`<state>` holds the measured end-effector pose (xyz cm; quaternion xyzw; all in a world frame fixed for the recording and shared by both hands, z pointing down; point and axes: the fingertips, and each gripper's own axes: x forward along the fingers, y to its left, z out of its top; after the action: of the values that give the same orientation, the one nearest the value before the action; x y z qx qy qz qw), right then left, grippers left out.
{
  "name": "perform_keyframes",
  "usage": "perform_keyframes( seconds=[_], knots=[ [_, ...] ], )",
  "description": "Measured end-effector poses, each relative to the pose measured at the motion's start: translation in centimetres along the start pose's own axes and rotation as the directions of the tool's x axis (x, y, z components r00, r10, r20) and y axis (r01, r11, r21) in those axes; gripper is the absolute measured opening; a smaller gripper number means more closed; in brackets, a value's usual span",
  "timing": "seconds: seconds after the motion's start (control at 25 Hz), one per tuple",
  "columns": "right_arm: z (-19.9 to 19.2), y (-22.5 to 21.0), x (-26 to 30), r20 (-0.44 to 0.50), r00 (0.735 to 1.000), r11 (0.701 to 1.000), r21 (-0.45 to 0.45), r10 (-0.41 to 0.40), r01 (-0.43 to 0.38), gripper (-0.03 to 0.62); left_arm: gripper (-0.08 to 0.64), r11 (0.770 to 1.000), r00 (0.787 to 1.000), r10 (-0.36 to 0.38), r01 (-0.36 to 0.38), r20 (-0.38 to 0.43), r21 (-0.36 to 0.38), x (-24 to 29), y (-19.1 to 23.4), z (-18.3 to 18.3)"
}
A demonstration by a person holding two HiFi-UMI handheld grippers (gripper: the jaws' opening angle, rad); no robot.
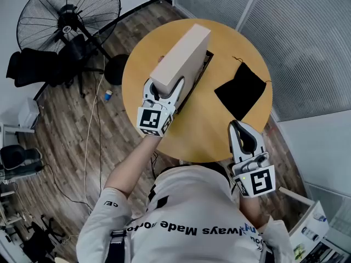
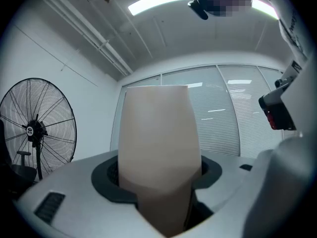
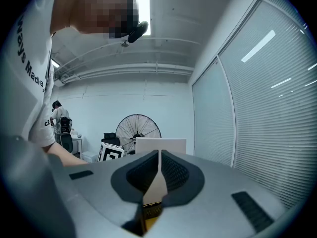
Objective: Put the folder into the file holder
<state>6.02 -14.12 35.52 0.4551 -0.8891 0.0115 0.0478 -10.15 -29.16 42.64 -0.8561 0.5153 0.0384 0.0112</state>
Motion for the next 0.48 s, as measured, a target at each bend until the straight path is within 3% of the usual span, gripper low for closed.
perform_keyframes(
  seconds=[0.48],
  knots=[
    [-0.2, -1.0, 1.2, -0.011, 1.0, 1.0, 0.004, -0.007, 0.008, 0.041, 0.284, 1.0, 1.0, 0.004, -0.004, -0.001, 0.0, 1.5, 0.3, -1.4]
  ],
)
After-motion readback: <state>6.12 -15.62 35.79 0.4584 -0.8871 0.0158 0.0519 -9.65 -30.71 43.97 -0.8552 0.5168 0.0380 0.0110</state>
